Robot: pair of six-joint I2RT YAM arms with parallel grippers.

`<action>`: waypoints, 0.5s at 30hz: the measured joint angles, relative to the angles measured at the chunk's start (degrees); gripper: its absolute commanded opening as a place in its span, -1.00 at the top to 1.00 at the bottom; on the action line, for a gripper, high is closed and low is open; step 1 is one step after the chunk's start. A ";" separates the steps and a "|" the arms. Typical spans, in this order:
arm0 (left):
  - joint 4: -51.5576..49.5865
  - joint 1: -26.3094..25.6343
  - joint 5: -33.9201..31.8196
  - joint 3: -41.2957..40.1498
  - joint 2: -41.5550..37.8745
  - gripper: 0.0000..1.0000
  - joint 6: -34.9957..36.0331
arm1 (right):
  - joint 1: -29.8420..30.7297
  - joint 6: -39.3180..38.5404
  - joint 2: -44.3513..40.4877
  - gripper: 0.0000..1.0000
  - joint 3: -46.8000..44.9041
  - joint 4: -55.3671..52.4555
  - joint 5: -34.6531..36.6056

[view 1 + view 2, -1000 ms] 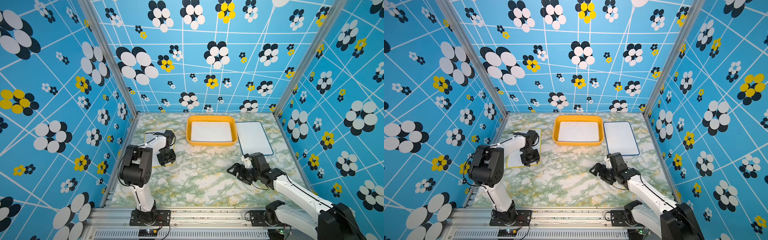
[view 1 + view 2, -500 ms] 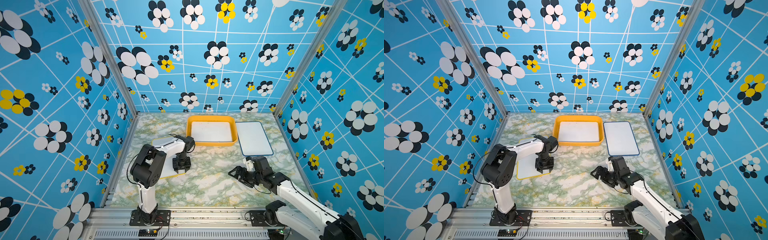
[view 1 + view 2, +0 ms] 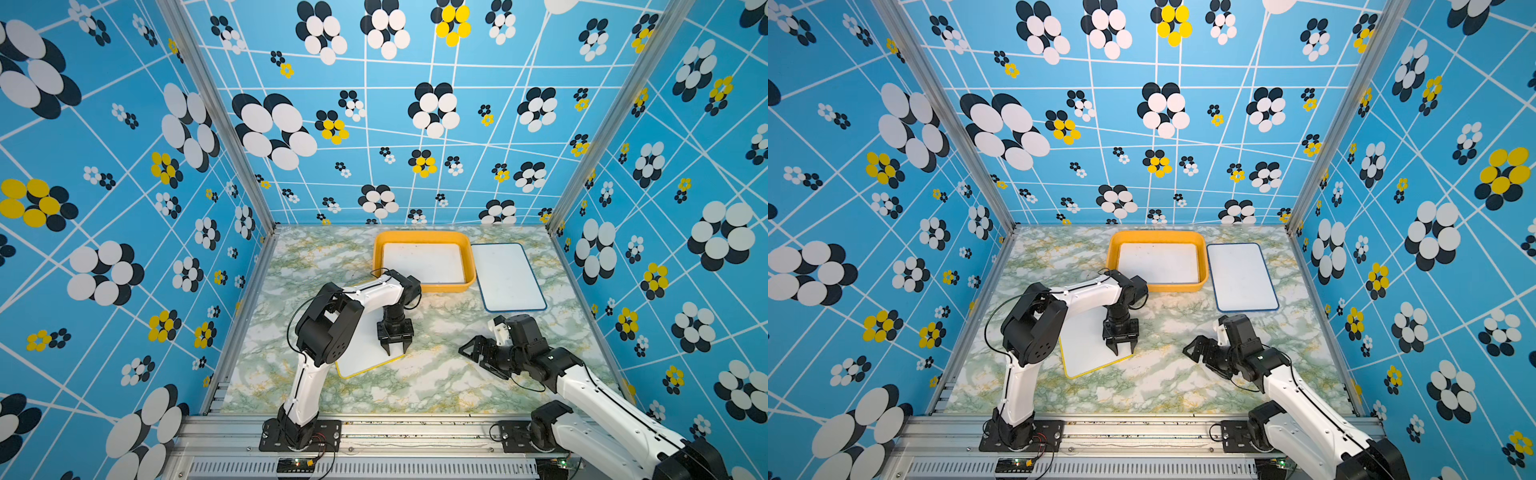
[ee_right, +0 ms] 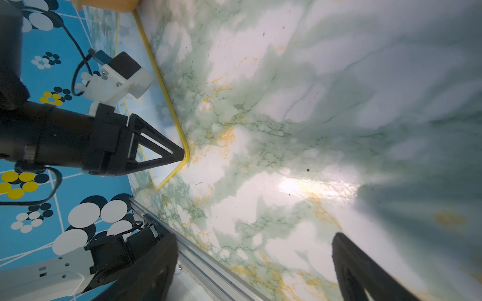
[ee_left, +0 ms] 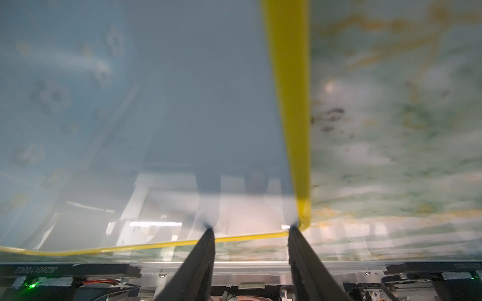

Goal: Put the whiteboard into the storage box
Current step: Move the whiteboard to the center of the board.

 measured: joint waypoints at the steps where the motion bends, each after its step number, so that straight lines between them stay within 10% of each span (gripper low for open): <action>1: 0.22 -0.17 1.22 0.74 0.46 0.04 -0.76 | 0.00 0.04 0.15 -0.89 0.00 0.04 -0.11; 10: 15.30 -1.66 6.01 1.64 -1.16 0.00 -2.51 | 2.93 4.39 0.94 -0.89 -1.97 3.69 -0.33; 15: 16.44 8.13 0.07 -5.77 -10.40 -0.01 0.50 | 8.00 8.28 3.28 -0.89 -1.97 8.66 1.27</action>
